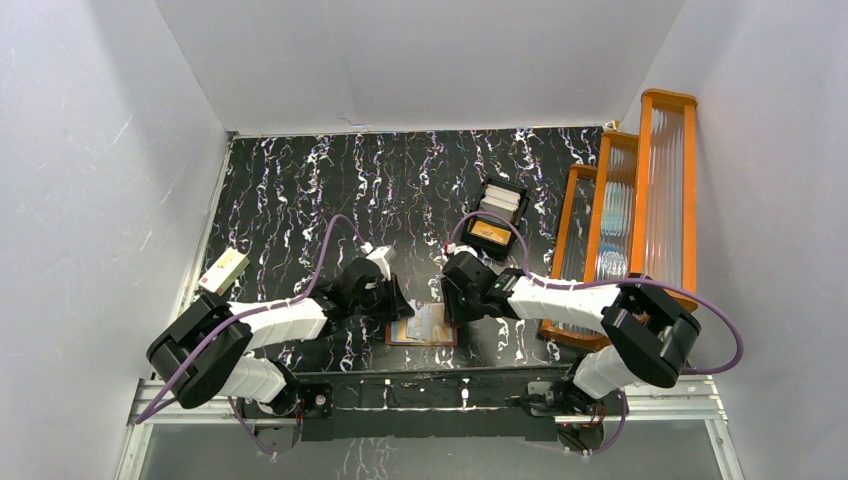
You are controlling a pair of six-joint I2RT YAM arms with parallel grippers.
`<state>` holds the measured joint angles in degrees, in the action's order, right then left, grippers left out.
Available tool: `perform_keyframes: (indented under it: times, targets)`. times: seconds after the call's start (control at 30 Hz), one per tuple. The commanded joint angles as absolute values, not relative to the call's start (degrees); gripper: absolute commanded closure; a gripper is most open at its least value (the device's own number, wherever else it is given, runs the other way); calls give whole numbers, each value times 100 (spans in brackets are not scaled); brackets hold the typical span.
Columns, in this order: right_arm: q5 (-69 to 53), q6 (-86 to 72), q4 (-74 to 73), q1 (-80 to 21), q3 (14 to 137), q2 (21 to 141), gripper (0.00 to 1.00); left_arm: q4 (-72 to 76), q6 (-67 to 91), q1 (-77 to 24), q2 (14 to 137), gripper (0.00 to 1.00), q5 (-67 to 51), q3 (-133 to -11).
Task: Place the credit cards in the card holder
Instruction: Insert the credit card into the card holder.
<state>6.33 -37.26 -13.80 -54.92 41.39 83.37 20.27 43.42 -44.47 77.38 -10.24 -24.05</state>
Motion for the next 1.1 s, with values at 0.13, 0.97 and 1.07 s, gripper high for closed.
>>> perform_keyframes:
  times: [0.13, 0.97, 1.07]
  targets:
    - [598, -3698, -1266, -5515, 4109, 8539, 60, 1406, 3769, -4456, 7813, 100, -787, -2657]
    - [647, -4197, -918, -5519, 3794, 8372, 62, 2197, 5607, -4465, 8218, 100, -1205, -2269]
    - [647, -4260, -877, -5517, 3773, 8338, 62, 2301, 5700, -4484, 8325, 100, -1221, -2284]
